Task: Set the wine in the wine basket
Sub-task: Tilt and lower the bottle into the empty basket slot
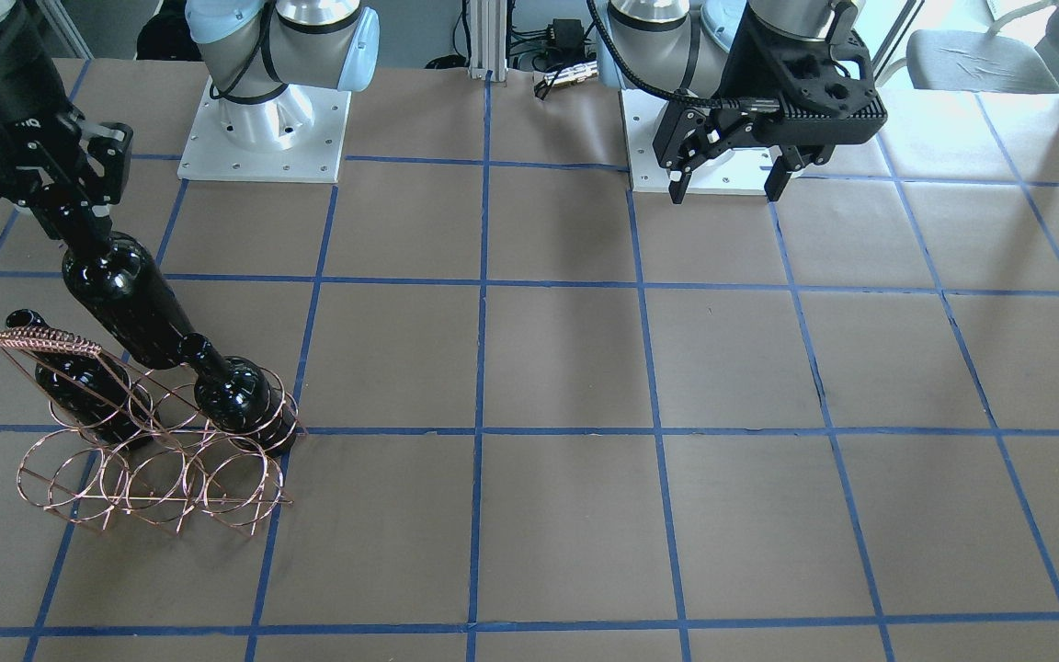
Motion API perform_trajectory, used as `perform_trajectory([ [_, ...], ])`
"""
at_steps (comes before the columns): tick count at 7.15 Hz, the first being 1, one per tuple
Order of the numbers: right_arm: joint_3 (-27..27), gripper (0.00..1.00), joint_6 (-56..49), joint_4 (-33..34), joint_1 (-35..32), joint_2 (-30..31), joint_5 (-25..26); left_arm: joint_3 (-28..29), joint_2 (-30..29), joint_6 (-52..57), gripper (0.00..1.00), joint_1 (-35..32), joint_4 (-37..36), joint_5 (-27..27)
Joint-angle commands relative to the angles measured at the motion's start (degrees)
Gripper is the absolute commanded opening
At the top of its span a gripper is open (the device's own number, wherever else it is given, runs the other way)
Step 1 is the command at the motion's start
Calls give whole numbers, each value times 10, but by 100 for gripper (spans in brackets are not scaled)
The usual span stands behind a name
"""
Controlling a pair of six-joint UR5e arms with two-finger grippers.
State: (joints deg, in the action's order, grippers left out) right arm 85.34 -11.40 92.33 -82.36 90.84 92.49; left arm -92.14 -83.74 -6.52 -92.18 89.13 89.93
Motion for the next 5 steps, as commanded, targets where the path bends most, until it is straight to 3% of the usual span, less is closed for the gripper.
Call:
perform_trajectory([
  [1, 0, 3, -23, 32, 1, -23, -17, -13, 15, 19, 100, 2, 2, 2],
  [5, 1, 2, -84, 34, 10, -37, -17, -33, 39, 15, 100, 8, -4, 1],
])
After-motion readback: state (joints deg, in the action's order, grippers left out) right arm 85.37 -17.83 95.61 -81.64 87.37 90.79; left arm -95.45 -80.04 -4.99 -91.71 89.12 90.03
